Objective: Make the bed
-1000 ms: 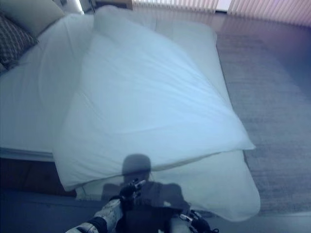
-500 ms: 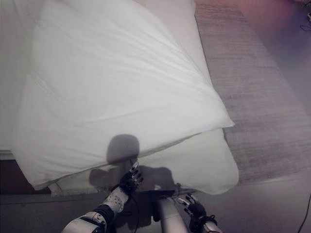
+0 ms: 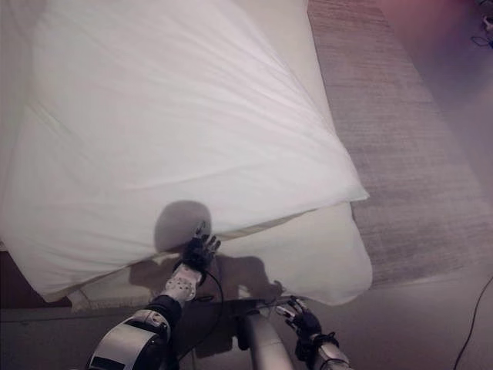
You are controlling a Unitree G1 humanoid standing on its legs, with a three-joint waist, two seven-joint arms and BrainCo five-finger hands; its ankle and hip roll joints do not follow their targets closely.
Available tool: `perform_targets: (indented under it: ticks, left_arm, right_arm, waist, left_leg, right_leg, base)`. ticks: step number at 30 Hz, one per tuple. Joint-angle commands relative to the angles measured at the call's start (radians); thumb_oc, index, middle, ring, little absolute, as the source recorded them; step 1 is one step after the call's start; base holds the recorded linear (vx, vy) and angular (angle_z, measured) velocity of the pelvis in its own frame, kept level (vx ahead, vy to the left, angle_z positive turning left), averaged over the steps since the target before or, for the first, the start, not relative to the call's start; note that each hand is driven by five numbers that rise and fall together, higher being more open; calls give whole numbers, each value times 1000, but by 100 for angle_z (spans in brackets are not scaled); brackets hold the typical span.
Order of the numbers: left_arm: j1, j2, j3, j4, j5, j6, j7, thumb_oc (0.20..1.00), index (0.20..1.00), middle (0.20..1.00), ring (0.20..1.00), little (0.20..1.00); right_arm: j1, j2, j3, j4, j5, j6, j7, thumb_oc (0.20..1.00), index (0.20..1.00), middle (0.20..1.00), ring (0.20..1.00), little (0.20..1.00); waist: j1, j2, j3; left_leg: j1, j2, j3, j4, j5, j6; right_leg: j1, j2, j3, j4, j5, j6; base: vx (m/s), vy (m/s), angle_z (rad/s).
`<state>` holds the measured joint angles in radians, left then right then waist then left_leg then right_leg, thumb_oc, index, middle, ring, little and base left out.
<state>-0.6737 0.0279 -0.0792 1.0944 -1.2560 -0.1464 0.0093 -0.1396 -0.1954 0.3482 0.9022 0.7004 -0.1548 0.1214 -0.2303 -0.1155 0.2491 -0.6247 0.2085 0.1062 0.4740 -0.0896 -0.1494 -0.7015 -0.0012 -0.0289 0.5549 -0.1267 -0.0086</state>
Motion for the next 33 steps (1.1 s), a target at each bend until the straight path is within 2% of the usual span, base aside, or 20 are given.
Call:
perform_targets:
  ticks: [1,5,6,7,23,33]
  left_arm:
    - [-83,-1,5,-71,-7,-61,-31,1000,1000,1000,1000,1000]
    - [-85,3,18,-92,-33,-73,-46,1000,1000,1000,1000,1000]
    - [-81,1,18,-105,-40,-76,-53,435,435,435,435,435]
    - [-79,1,19,-105,-40,-78,-53,200,200,200,200,200]
    - [-50,-18,5,-189,-80,-120,-67,200,200,200,200,200]
    - [-30,-17,-6,-328,-109,-168,-70,200,200,200,200,200]
  right_arm:
    - [31,-28,4,-44,23,-50,-7,1000,1000,1000,1000,1000]
    - [39,-21,-4,-36,22,-56,-11,1000,1000,1000,1000,1000]
    - [39,-19,-5,-34,19,-58,-15,1000,1000,1000,1000,1000]
    - [39,-17,-7,-31,20,-60,-16,1000,1000,1000,1000,1000]
    - [4,17,13,-66,71,-81,-24,1000,1000,1000,1000,1000]
    - [-42,32,34,-186,212,-93,32,1000,1000,1000,1000,1000]
  waist:
    - [-17,34,-41]
    - [-12,40,-44]
    - [-9,40,-43]
    - [-6,41,-43]
    - [21,49,-23]
    - [48,60,9]
  left_leg:
    - [-79,-38,20,29,-4,56]
    - [-82,-39,21,30,-5,56]
    - [-83,-40,23,32,-6,56]
    - [-83,-40,24,32,-6,56]
    - [-93,-47,18,35,1,61]
    - [-89,-69,10,24,10,69]
  right_leg:
    - [-19,-18,-1,-106,66,91]
    - [-23,-21,1,-105,67,93]
    - [-25,-20,1,-104,68,94]
    - [-26,-21,2,-104,68,94]
    - [-26,-24,2,-108,71,94]
    - [-19,-33,2,-107,76,97]
  base:
    - [0,0,0]
    - [0,0,0]
    - [0,0,0]
    - [0,0,0]
    - [0,0,0]
    - [-3,5,2]
